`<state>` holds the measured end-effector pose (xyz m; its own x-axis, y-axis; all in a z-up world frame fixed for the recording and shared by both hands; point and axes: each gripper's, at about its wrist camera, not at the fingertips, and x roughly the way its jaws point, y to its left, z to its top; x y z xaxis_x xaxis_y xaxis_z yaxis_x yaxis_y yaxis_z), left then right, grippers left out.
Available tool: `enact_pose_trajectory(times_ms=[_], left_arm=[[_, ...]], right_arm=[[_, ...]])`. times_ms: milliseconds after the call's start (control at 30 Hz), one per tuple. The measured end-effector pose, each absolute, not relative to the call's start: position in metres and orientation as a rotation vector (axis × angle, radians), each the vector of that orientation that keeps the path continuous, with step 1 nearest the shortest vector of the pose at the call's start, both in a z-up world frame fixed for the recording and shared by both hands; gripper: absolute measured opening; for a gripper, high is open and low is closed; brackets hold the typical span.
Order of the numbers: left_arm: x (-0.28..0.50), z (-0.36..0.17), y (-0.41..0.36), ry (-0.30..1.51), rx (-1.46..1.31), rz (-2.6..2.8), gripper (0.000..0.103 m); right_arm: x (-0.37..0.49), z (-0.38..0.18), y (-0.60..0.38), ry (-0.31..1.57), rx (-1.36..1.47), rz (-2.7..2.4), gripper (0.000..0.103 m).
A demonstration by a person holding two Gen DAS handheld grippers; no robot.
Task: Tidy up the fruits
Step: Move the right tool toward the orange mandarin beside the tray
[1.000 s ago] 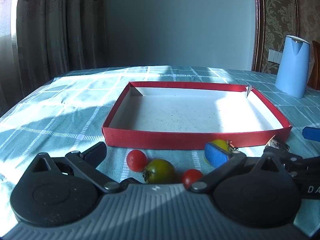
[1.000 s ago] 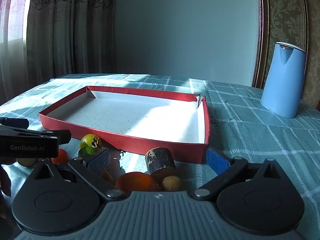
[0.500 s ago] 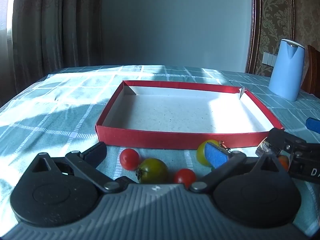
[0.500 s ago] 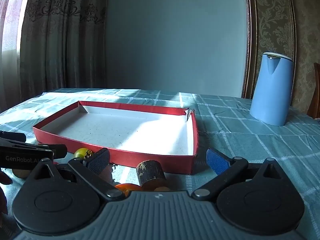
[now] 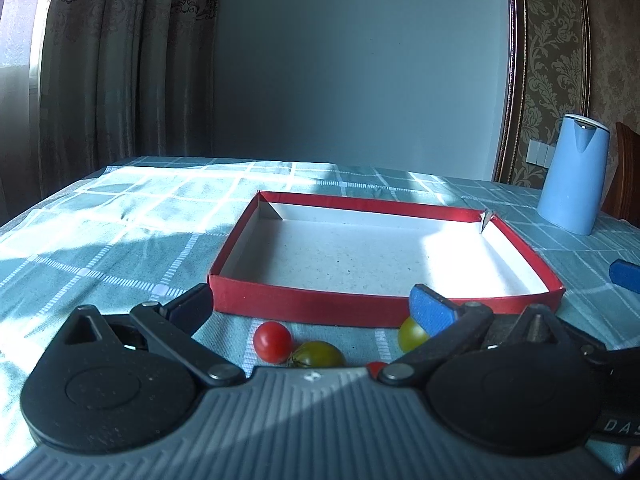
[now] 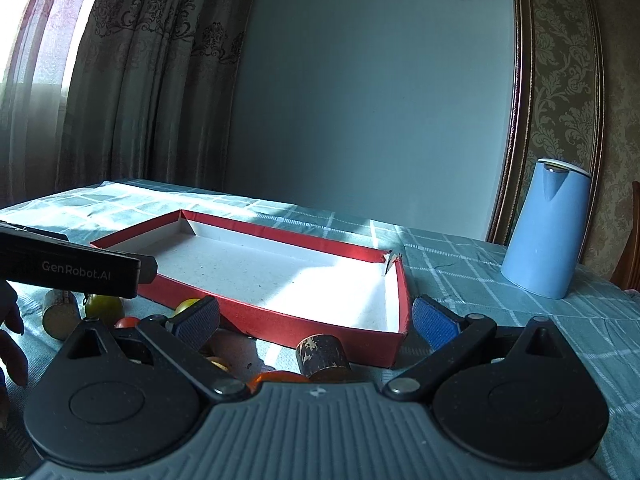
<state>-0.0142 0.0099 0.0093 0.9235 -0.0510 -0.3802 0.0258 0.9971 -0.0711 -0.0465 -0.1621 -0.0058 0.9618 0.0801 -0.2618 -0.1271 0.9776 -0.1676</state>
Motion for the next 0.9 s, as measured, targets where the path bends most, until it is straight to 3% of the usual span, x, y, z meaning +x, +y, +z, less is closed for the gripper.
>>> enact_pose_trajectory(times_ms=[633,767,900], left_arm=[[-0.022,0.006,0.041,0.459,-0.134,0.016,0.103],[-0.02,0.005,0.041,0.469,-0.127,0.028,0.103],[-0.021,0.006,0.042,0.459,-0.128,0.028,0.103]], right_arm=[[-0.06,-0.001,-0.169,0.162,-0.145,0.05,0.103],[-0.049,-0.006,-0.157,0.281,-0.213,0.084,0.103],[-0.056,-0.004,-0.167,0.247,-0.149,0.107,0.103]])
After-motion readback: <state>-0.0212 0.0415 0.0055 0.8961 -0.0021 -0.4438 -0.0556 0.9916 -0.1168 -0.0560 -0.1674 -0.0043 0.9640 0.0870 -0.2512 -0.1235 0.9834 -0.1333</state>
